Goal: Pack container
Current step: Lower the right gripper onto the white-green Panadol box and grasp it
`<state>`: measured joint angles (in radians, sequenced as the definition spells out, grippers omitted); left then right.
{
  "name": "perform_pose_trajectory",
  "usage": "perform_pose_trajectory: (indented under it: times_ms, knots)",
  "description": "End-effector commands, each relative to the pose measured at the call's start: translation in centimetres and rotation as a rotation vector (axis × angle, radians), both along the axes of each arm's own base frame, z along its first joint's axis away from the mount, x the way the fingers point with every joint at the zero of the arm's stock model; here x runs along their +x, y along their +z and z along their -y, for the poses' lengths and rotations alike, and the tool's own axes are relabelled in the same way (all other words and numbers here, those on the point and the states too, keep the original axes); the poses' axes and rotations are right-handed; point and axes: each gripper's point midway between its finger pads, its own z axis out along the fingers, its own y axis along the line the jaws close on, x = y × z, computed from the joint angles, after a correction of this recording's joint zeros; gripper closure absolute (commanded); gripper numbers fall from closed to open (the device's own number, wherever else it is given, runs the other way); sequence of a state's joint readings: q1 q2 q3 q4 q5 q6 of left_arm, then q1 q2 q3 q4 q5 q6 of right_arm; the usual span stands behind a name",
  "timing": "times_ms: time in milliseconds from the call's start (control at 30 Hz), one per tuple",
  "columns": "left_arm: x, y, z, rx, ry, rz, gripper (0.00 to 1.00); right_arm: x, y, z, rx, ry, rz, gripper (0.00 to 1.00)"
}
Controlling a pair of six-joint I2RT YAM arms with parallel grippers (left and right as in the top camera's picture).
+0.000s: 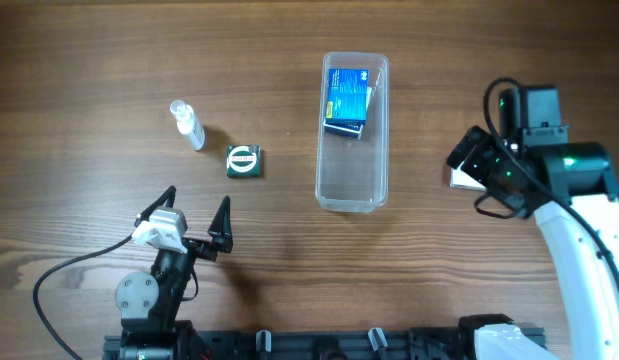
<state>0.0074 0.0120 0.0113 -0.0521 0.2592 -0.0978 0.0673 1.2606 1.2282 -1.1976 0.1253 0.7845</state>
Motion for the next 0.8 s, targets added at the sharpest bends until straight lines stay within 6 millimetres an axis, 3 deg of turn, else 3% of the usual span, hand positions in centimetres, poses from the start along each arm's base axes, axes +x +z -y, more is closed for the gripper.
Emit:
perform_pose_trajectory:
  times_ms: [0, 167, 267, 367, 433, 600, 767]
  knots:
    - [0.0, -0.1, 0.1, 0.012, -0.003, 0.006, 0.00, 0.7, -2.6, 0.1, 0.141, -0.358, 0.040, 0.00]
    - [0.0, -0.1, 0.1, 0.012, -0.003, 0.006, 0.00, 2.2, -3.2, 0.4, 0.166, -0.447, 0.111, 0.00]
    - [0.0, -0.1, 0.1, 0.012, -0.003, 0.006, 0.00, 2.1, -3.4, 2.3, 0.042, -0.427, 0.110, 0.00]
    - [0.0, -0.1, 0.1, 0.012, -0.003, 0.006, 0.00, 3.2, -4.3, 3.4, 0.040, -0.479, 0.112, 0.00]
    - [0.0, -0.1, 0.1, 0.012, -0.003, 0.006, 0.00, 3.7, -6.1, 3.6, 0.099, -0.483, 0.051, 0.00]
    - [0.0, -0.1, 0.1, 0.012, -0.003, 0.005, 0.00, 2.8, -11.0, 5.0, 0.177, -0.578, -0.145, 0.03]
    - [0.0, -0.3, 0.1, 0.012, -0.003, -0.002, 0.00, 2.5, -13.4, 5.9, 0.223, -0.644, -0.214, 0.04]
